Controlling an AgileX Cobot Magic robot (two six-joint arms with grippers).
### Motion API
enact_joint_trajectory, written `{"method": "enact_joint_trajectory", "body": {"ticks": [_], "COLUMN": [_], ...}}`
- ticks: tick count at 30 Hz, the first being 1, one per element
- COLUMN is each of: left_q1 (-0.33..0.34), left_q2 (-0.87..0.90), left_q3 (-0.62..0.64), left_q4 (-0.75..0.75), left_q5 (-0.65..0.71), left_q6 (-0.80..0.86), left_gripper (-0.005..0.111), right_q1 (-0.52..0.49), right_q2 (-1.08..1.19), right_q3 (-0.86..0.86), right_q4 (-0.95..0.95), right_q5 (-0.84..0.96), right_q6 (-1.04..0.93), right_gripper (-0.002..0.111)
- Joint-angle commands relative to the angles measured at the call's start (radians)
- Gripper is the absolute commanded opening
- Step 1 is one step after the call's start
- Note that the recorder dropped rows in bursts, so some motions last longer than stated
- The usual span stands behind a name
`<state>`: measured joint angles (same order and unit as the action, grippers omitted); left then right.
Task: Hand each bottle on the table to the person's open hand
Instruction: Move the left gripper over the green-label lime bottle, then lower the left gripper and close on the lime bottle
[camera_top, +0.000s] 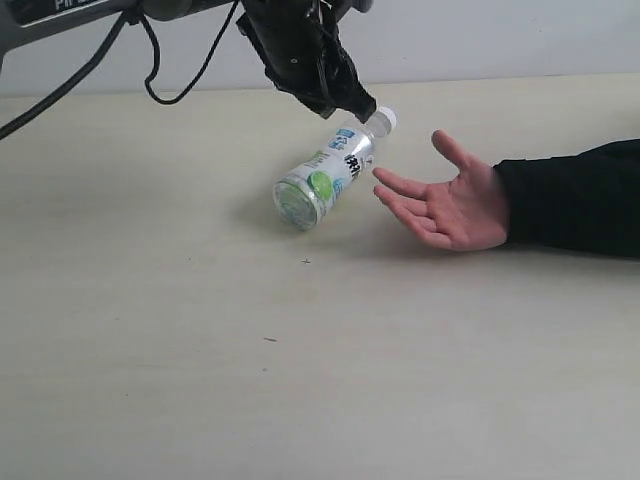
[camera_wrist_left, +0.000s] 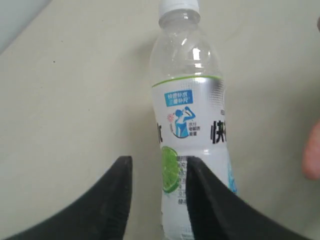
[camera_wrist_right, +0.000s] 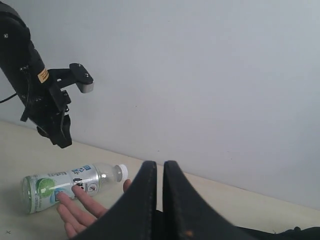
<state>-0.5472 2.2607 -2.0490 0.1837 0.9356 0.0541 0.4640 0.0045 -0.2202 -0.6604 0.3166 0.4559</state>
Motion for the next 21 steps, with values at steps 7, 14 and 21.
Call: {"method": "enact_joint_trajectory", "body": {"ticks": [7, 14, 21], "left_q1": [-0.003, -0.009, -0.009], "left_q2": [0.026, 0.067, 0.088], "left_q3": [-0.013, -0.013, -0.013], "left_q4": [0.041, 0.041, 0.043], "left_q5": [-0.082, -0.074, -0.069], "left_q6": [-0.016, -0.041, -0.054], "left_gripper": [0.065, 0.065, 0.079], "right_q1": [0.001, 0.001, 0.001], "right_q2": [-0.005, -0.005, -0.005], "right_q3": [0.004, 0.004, 0.004], "right_q4": [0.004, 0.004, 0.004], "right_q5": [-0.011, -0.011, -0.011], "right_q6": [0.0, 0.0, 0.0], "right_gripper": [0.007, 0.007, 0.007]}}
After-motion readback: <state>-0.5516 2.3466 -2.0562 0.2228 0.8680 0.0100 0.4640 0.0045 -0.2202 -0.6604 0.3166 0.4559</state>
